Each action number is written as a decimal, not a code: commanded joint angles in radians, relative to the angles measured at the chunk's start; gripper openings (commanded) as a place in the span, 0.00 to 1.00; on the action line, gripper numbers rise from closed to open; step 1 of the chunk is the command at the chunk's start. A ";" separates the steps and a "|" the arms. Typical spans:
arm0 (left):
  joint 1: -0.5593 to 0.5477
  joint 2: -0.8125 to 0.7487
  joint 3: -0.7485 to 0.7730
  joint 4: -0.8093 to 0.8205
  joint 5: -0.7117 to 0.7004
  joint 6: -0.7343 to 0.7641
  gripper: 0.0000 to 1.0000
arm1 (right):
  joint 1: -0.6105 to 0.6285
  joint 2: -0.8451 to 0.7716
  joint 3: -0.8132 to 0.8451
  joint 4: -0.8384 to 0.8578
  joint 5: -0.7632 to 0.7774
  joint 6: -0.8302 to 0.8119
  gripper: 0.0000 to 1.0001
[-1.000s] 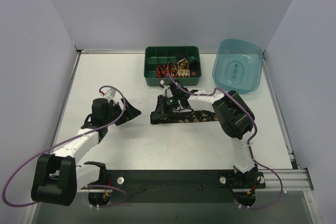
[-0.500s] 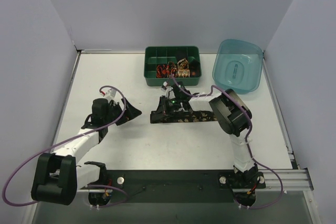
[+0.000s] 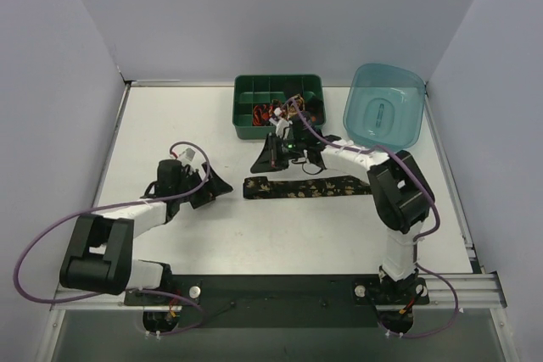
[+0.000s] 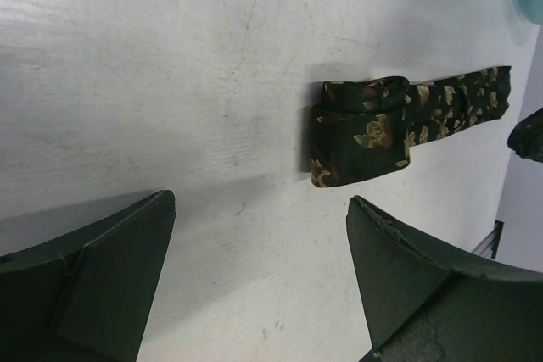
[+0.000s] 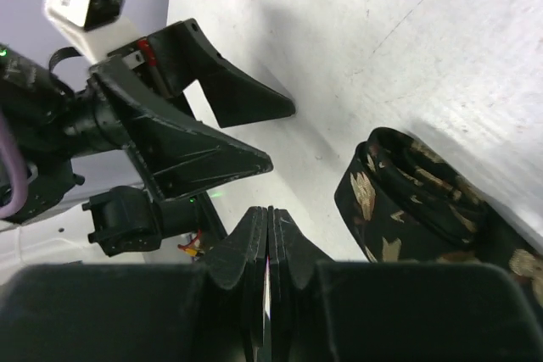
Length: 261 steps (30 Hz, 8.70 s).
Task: Roll the ties
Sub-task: Roll the tie at the center of the board.
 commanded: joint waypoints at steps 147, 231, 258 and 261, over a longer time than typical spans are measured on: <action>-0.723 0.634 1.059 -0.906 -0.848 0.112 0.69 | -0.121 -0.005 0.042 -0.466 0.213 -0.247 0.00; -0.264 -0.058 0.373 -0.402 -0.336 0.127 0.97 | -0.077 0.012 0.082 -0.084 -0.002 -0.048 0.00; -0.187 0.296 0.305 -0.084 -0.086 -0.022 0.92 | -0.043 -0.041 0.025 -0.352 0.205 -0.255 0.00; -0.189 0.315 0.305 -0.075 -0.085 -0.025 0.91 | -0.043 -0.061 0.027 -0.355 0.213 -0.255 0.00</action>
